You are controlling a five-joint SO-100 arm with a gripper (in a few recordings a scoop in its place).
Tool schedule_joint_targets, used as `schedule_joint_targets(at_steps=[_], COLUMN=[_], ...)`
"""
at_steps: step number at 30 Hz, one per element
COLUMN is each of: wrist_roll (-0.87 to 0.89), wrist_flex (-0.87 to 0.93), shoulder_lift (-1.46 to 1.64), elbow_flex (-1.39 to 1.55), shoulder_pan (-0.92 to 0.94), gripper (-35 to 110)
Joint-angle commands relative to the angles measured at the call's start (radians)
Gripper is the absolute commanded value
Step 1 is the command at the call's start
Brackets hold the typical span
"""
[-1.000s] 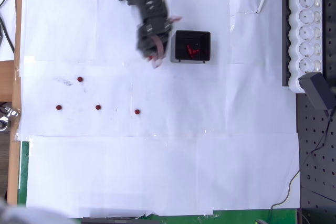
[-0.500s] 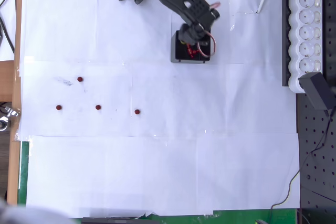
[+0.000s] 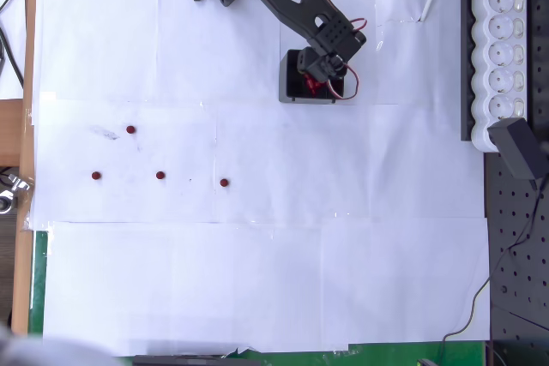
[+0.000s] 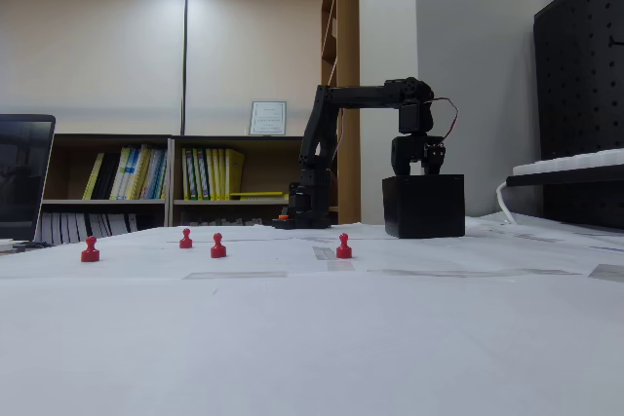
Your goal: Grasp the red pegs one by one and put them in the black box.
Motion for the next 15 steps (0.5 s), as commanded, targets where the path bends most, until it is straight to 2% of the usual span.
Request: schedule_joint_targets(at_steps=[1,5,9,15], wrist_roll=[-0.017,0.008,0.107,0.394], wrist_flex=[0.064,0.078,0.071,-0.206], shoulder_lift=[-0.178,-0.385,-0.546,-0.713], elbow_flex=[0.112,0.132,0.078,-0.38], shoulder_pan=[-0.006,0.075,0.212,0.584], gripper=[19,20,20,20])
